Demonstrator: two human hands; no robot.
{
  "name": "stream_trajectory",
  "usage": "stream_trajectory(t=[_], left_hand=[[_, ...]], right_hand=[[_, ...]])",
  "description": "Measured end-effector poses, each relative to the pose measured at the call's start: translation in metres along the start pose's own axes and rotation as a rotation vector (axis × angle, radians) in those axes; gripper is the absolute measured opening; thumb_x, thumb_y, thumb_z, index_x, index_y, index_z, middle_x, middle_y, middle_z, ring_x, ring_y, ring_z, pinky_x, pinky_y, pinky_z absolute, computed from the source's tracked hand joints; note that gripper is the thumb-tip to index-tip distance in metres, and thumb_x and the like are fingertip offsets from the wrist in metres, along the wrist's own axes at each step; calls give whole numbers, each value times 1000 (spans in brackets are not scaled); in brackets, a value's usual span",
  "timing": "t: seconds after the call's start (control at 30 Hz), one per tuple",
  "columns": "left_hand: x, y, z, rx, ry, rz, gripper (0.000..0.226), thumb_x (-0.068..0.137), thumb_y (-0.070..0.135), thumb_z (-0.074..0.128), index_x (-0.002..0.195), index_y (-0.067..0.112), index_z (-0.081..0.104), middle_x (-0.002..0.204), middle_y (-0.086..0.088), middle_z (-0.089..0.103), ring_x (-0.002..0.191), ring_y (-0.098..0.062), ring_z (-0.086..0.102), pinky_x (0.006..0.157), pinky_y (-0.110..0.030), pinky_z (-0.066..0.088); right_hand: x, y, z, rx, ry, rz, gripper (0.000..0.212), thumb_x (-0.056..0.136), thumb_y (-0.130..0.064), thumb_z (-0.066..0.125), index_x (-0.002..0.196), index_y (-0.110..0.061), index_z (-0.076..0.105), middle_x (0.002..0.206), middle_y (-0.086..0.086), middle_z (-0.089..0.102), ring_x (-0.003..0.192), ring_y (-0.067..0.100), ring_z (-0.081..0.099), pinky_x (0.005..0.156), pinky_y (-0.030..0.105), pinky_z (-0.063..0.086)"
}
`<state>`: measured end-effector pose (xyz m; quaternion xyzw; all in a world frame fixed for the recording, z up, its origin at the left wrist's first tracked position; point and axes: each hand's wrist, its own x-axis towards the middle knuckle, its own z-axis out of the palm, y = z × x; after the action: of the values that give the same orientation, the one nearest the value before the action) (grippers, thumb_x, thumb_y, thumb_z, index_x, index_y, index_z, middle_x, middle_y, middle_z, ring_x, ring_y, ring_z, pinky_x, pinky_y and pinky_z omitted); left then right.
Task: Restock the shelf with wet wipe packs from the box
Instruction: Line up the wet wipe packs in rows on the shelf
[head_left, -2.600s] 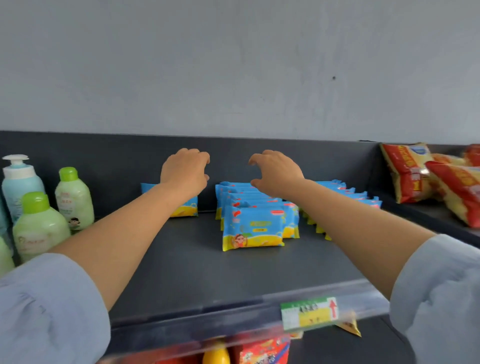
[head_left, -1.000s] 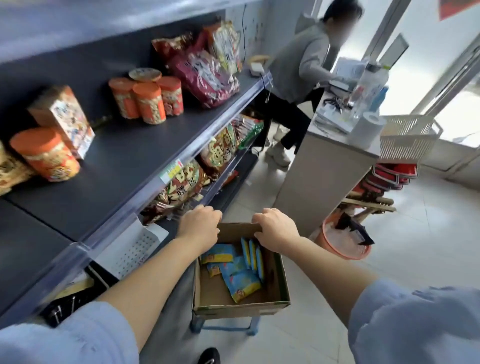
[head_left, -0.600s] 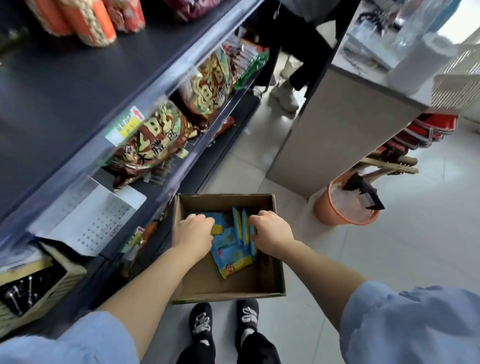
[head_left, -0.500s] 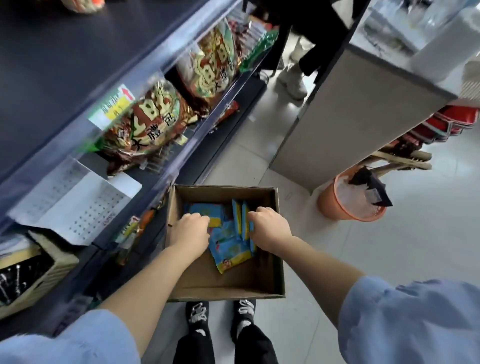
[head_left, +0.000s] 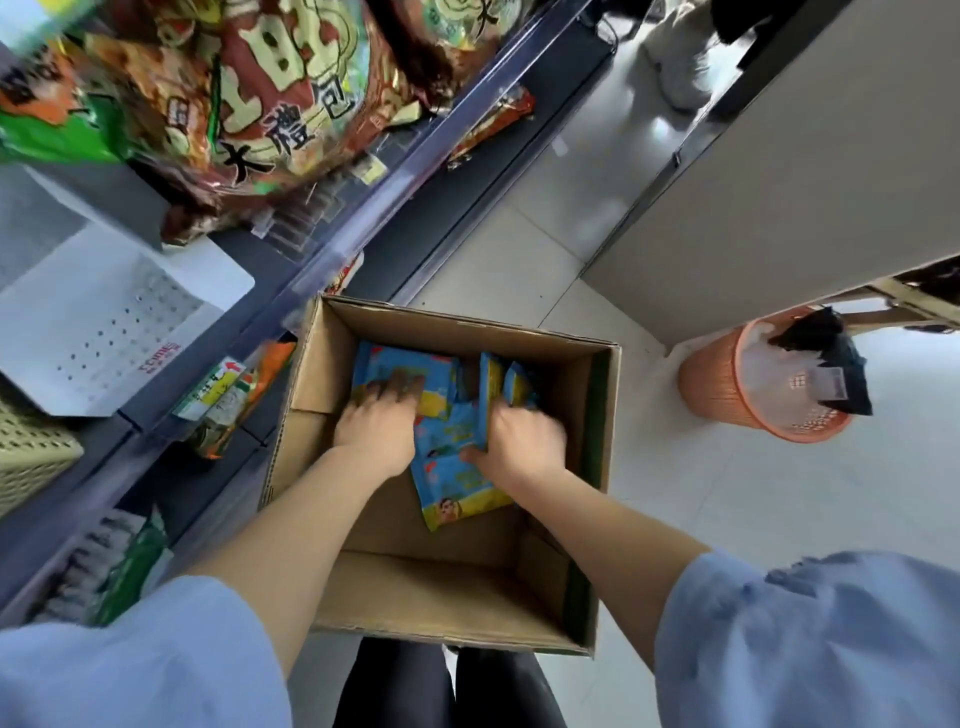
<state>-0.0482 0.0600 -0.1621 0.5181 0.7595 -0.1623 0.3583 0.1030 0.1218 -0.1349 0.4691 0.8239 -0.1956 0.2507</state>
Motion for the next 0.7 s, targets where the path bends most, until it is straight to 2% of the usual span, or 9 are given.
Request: stream_trajectory(t=[0.07, 0.13, 0.2, 0.3, 0.4, 0.47, 0.53, 0.6, 0.7], left_hand=[[-1, 1, 8, 58, 29, 10, 66, 95, 19, 45, 152, 26, 13, 158, -6, 18, 143, -30, 21, 111, -44, 27], [-3, 3, 8, 133, 111, 36, 58, 94, 17, 45, 148, 25, 24, 147, -7, 39, 134, -29, 37, 105, -42, 32], [-3, 3, 1, 156, 157, 54, 52, 95, 22, 46, 144, 22, 32, 136, -6, 50, 127, -27, 44, 102, -39, 33], [5, -1, -12, 157, 165, 12, 57, 89, 28, 58, 141, 20, 36, 136, -8, 45, 130, -27, 39, 103, -39, 33], [15, -7, -10, 98, 35, -26, 76, 89, 30, 60, 151, 22, 16, 152, -10, 23, 143, -30, 19, 114, -41, 22], [18, -7, -5, 114, -9, -22, 77, 91, 30, 56, 152, 21, 11, 153, -10, 22, 144, -30, 18, 115, -40, 19], [17, -6, -1, 188, 33, -16, 59, 92, 21, 51, 146, 17, 27, 142, -11, 36, 136, -29, 31, 110, -40, 28], [10, -6, 6, 287, -30, 12, 45, 92, 16, 47, 137, 15, 43, 137, -10, 41, 131, -27, 37, 105, -39, 33], [1, -9, 24, 260, -153, 25, 47, 88, 25, 62, 131, 13, 51, 132, -9, 44, 125, -27, 45, 99, -39, 42]], right_hand=[[5, -1, 3, -28, 0, 3, 53, 83, -54, 62, 115, -14, 49, 103, 5, 66, 95, 28, 64, 65, 32, 37], [7, -3, 4, 31, -4, 40, 43, 83, -43, 64, 114, -15, 50, 104, 5, 66, 96, 28, 64, 65, 31, 38], [7, -3, 3, 119, -3, 96, 32, 84, -34, 64, 109, -16, 54, 103, 4, 65, 94, 27, 64, 62, 29, 40], [3, -1, 2, 168, 6, 119, 21, 84, -31, 65, 99, -18, 59, 99, 2, 65, 90, 25, 64, 61, 29, 44], [3, 4, -1, 245, -7, 111, 15, 82, -29, 66, 87, -18, 59, 89, 1, 64, 82, 24, 63, 60, 31, 49], [4, 5, -3, 320, -22, 90, 15, 79, -27, 68, 84, -16, 62, 82, 1, 64, 77, 23, 61, 59, 32, 50], [6, 6, -6, 425, -27, 89, 15, 76, -27, 71, 83, -17, 64, 78, -1, 63, 74, 20, 60, 56, 31, 48], [8, 8, -10, 539, -27, 117, 15, 75, -27, 73, 85, -18, 65, 74, -5, 60, 67, 14, 57, 51, 27, 44], [7, 11, -9, 603, -9, 103, 12, 79, -22, 70, 88, -15, 67, 77, -4, 62, 67, 13, 59, 54, 29, 46]])
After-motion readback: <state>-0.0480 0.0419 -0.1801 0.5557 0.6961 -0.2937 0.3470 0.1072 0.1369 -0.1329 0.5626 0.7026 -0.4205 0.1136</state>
